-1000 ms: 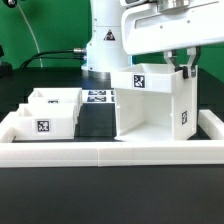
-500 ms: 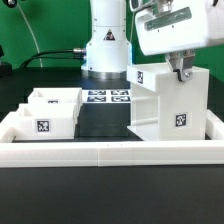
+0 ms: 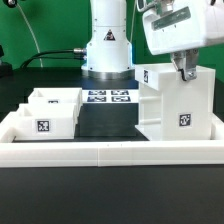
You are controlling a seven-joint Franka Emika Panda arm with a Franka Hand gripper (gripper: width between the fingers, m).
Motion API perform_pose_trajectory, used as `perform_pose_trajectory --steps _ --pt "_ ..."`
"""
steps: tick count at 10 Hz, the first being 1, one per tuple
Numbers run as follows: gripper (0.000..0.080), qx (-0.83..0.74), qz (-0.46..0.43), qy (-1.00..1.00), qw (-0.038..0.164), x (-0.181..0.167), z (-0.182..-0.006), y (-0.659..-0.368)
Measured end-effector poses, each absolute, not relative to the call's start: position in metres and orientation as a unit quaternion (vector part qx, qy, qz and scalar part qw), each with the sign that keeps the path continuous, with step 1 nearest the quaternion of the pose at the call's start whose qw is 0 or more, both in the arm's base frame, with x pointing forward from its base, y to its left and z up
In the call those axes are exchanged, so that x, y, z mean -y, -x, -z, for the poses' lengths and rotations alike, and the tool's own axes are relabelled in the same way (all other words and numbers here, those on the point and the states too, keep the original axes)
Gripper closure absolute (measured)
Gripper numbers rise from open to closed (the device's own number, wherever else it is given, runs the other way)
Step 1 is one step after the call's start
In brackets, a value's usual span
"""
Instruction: Assemble drawer
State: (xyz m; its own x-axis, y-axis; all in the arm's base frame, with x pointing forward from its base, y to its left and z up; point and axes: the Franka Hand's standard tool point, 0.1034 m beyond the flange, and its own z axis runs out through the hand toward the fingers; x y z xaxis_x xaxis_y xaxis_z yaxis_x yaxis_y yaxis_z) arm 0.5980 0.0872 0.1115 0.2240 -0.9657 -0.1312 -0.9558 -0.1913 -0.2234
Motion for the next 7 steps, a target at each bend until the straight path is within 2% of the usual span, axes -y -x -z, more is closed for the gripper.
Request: perform_pose_trajectory --steps 7 --pt "0.0754 -0.645 0.001 0.752 0.132 -0.095 -0.107 -0.634"
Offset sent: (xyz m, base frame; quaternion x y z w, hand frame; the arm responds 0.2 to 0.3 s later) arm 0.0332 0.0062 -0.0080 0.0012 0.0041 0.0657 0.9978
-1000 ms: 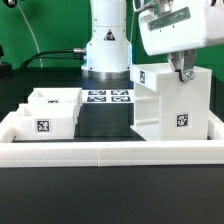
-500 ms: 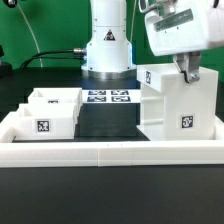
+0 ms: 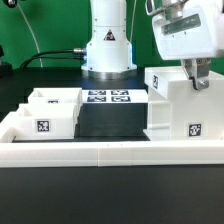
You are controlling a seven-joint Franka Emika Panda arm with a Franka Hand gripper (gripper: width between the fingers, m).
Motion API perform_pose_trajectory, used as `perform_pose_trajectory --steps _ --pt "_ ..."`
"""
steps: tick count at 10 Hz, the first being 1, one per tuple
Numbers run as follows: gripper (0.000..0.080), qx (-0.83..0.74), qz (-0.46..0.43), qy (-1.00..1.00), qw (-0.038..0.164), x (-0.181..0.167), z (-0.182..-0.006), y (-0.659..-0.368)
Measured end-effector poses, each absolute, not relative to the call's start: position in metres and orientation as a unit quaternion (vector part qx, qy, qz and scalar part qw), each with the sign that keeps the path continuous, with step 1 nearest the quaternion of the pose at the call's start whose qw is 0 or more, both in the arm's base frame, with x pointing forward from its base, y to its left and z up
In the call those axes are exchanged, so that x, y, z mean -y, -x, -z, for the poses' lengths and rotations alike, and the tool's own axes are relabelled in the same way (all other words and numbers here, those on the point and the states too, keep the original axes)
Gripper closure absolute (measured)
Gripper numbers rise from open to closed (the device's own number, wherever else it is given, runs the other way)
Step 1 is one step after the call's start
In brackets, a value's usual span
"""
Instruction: Assemble drawer
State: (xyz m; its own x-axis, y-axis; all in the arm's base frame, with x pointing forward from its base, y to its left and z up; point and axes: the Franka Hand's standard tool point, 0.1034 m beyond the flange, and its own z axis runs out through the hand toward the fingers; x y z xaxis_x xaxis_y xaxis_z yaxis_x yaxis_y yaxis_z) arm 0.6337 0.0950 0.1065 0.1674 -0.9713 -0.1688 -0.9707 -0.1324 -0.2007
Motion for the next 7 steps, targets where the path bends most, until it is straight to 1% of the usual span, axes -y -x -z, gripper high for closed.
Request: perform_pose_trajectory --steps 5,6,7 --pt "0.0754 -0.647 -0.011 0.752 0.123 -0.0953 -0.1064 -0.6387" --pt "0.0683 -0.647 -0.011 0.752 0.124 -0.0954 -0.1063 -0.6387" --pt "0.0683 -0.646 -0.011 0.753 0.124 -0.0959 -0.1060 -0.6384"
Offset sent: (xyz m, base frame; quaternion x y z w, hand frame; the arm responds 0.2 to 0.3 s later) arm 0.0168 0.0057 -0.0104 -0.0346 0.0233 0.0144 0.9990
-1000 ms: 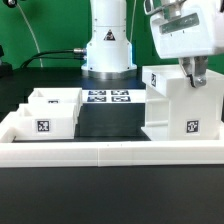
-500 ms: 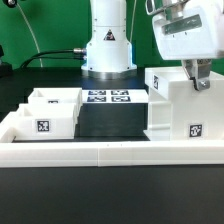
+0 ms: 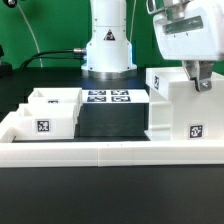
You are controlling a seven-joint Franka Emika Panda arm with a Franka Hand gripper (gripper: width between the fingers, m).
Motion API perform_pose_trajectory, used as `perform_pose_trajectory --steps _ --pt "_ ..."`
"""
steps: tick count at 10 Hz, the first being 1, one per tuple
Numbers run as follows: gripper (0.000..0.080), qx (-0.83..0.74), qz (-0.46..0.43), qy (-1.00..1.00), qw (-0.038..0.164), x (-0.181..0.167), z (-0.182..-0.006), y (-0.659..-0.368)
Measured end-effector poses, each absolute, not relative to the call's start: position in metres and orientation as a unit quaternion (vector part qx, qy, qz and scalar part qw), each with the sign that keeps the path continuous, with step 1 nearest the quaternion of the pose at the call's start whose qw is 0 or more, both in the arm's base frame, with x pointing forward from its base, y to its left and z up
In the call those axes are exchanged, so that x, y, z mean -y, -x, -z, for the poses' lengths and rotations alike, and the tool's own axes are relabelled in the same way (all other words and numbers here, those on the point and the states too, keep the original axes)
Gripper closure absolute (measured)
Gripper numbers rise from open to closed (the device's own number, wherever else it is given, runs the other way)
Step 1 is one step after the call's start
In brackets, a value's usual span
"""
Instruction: Assemble drawer
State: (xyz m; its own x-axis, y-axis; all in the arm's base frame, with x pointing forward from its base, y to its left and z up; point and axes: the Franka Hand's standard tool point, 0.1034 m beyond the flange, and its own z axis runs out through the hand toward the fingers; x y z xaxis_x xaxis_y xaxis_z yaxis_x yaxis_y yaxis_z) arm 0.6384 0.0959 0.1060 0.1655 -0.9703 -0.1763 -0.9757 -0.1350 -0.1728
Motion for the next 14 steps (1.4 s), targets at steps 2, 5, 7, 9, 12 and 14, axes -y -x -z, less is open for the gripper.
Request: perform_pose_trajectory --steps 2,5,7,9,12,14 --pt "0.0543 -0.645 -0.011 0.754 0.124 -0.096 -0.106 -0.638" --pt "0.0164 -0.642 -0.011 0.756 0.124 -0.097 -0.106 -0.638" --pt "0.0152 -0.640 -0.010 0.758 0.124 -0.097 -0.106 -0.638" --pt "0.0151 -0.608 -0.006 0.783 0.127 -0.096 -0.113 -0.633" --pt "0.0151 -0.584 0.005 0.799 0.143 -0.090 -0.134 -0.607" --pt "0.0151 -0.577 0.006 0.804 0.142 -0.090 -0.132 -0.608"
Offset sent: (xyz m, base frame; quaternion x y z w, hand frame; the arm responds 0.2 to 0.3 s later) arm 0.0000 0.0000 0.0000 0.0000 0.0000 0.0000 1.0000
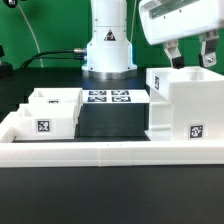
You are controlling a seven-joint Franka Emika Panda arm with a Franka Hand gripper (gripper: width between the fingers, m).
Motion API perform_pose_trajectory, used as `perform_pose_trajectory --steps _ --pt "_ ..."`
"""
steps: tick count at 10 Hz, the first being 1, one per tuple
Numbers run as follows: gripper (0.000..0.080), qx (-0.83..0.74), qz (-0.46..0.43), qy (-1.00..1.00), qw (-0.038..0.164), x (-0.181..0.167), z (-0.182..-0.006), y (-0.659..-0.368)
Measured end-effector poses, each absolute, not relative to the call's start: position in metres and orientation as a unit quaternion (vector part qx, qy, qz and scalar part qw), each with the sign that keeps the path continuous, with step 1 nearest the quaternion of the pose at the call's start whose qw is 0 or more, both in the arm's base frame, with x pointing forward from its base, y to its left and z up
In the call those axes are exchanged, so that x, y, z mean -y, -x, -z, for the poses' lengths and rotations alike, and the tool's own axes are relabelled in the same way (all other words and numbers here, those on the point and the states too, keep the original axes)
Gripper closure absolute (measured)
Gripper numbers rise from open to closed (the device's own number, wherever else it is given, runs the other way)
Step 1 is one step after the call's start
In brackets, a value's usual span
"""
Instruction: Assemble drawer
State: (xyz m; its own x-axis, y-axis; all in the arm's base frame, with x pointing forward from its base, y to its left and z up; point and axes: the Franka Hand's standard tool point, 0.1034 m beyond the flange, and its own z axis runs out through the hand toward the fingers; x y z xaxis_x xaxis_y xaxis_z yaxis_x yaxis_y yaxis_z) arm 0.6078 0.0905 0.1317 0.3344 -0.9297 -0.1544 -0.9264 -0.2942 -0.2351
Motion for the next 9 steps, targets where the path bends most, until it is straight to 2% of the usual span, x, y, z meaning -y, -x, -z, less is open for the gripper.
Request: perform_pose_trajectory --steps 1,2,3,6,9 --pt "0.0151 -0.562 0.006 0.815 0.139 -0.090 -0.131 -0.607" --pt "0.0151 -0.473 -0.001 0.872 0.122 -0.084 -0.129 -0.600" --pt "0.0151 -0.416 -0.010 0.902 0.113 -0.076 -0.132 -0.597" --pt "0.0151 -0.250 0.002 0.962 0.111 -0.051 -0.143 -0.595" --pt "0.0151 -0.153 0.013 0.982 0.109 -0.050 -0.141 -0.595"
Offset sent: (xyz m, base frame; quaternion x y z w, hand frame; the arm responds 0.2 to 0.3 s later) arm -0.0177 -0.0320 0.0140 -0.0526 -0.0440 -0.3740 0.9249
